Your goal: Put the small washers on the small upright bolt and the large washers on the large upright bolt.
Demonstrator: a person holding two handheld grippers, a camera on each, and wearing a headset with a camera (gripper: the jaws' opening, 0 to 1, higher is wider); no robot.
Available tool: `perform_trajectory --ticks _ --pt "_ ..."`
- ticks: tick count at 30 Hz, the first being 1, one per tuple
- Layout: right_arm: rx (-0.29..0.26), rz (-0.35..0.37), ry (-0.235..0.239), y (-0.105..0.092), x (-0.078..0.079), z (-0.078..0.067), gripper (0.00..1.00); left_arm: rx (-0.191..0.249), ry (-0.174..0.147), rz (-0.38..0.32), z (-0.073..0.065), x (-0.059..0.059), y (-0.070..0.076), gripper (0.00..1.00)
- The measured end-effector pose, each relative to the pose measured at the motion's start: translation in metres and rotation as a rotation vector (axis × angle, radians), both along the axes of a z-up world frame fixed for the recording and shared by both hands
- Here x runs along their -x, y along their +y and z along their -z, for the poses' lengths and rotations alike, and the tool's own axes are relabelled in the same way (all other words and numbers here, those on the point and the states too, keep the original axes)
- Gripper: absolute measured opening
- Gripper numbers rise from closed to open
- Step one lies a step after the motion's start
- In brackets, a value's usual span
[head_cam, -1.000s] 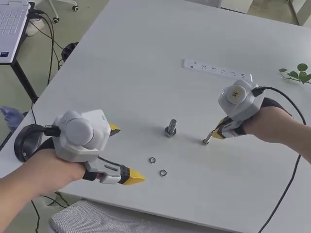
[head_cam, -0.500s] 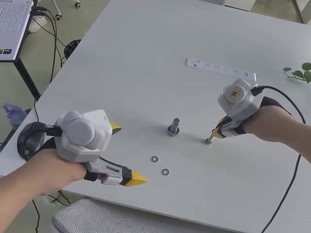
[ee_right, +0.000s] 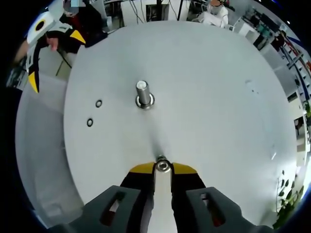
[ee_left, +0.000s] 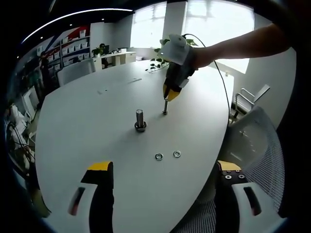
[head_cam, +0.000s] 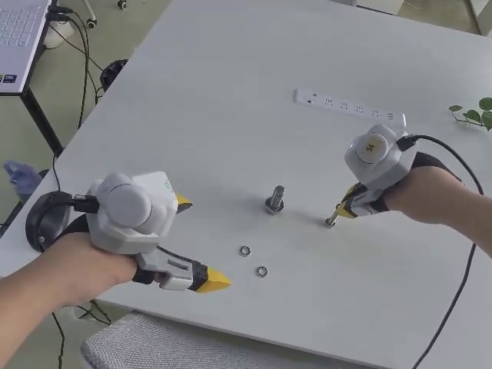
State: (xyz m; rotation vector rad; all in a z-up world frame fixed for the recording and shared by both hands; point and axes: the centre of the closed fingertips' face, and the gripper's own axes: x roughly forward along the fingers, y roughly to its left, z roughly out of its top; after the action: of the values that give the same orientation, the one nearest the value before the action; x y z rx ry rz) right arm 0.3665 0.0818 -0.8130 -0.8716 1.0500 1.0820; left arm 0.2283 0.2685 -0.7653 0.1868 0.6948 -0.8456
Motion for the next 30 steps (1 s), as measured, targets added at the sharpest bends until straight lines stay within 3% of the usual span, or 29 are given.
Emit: perform_trajectory --ticks 12,15,30 --pt "0.015 -0.004 0.008 -0.001 0.001 0.007 0.12 0.003 0.002 0.000 0.001 -0.001 0.003 0.85" --pt "0.015 -0.006 0.010 -0.001 -0.005 0.014 0.12 0.002 0.005 0.002 0.002 -0.002 0.003 0.85" --pt "0.031 -0.015 0.024 0.000 0.002 0.029 0.12 -0.001 0.015 0.013 0.004 -0.003 0.002 0.84"
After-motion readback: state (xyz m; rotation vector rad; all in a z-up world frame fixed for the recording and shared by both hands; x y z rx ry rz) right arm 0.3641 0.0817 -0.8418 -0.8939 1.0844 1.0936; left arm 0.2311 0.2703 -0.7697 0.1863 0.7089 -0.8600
